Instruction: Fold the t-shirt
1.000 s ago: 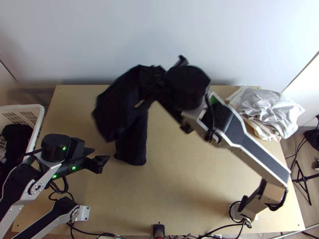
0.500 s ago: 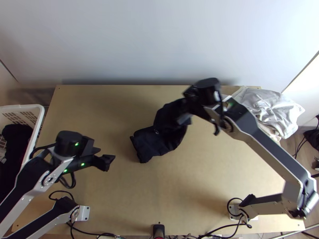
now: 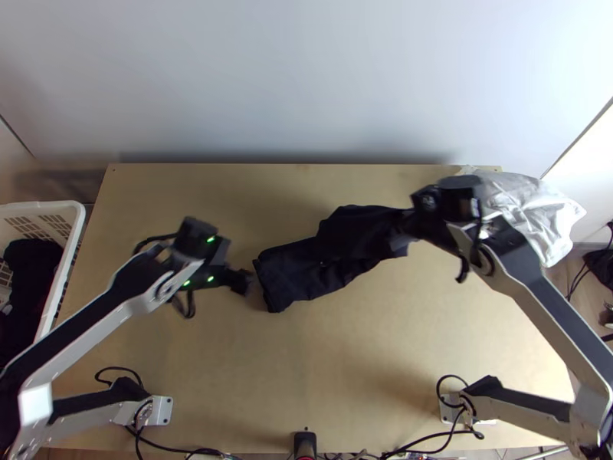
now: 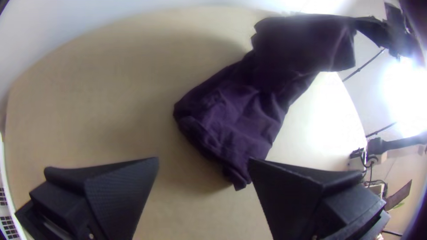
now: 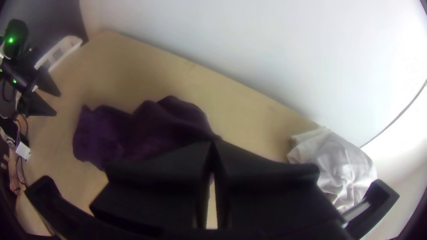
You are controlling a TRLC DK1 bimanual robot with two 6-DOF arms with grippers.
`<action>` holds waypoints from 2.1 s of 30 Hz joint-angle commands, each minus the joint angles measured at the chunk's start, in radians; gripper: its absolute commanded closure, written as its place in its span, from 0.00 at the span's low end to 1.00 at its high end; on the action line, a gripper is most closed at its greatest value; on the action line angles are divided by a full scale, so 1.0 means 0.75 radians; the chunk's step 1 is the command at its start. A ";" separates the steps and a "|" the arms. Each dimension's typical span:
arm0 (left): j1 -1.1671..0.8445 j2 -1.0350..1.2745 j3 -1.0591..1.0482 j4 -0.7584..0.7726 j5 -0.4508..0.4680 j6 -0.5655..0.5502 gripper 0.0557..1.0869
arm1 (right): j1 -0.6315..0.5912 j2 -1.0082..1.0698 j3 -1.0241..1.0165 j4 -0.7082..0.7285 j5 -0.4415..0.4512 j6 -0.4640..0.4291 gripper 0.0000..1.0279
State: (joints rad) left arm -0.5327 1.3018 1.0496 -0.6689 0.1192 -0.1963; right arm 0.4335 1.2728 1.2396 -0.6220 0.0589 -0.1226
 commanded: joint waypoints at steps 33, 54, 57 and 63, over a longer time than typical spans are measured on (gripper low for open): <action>-0.077 0.488 0.308 0.135 -0.055 0.010 0.97 | -0.161 -0.161 -0.246 -0.017 -0.027 0.039 0.97; 0.007 0.150 0.854 -0.135 -0.010 0.088 0.97 | -0.267 -0.239 -0.049 -0.091 -0.109 0.237 0.97; 0.027 0.111 0.932 -0.174 -0.010 0.088 0.97 | -0.312 -0.218 -0.049 -0.118 -0.109 0.311 0.97; 0.033 0.019 1.043 -0.258 -0.010 0.090 0.97 | -0.329 -0.222 -0.160 -0.226 -0.154 0.389 0.97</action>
State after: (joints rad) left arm -0.5213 1.3819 1.7222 -0.8009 0.1116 -0.1337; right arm 0.2081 1.1107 1.1496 -0.7338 -0.0280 0.1070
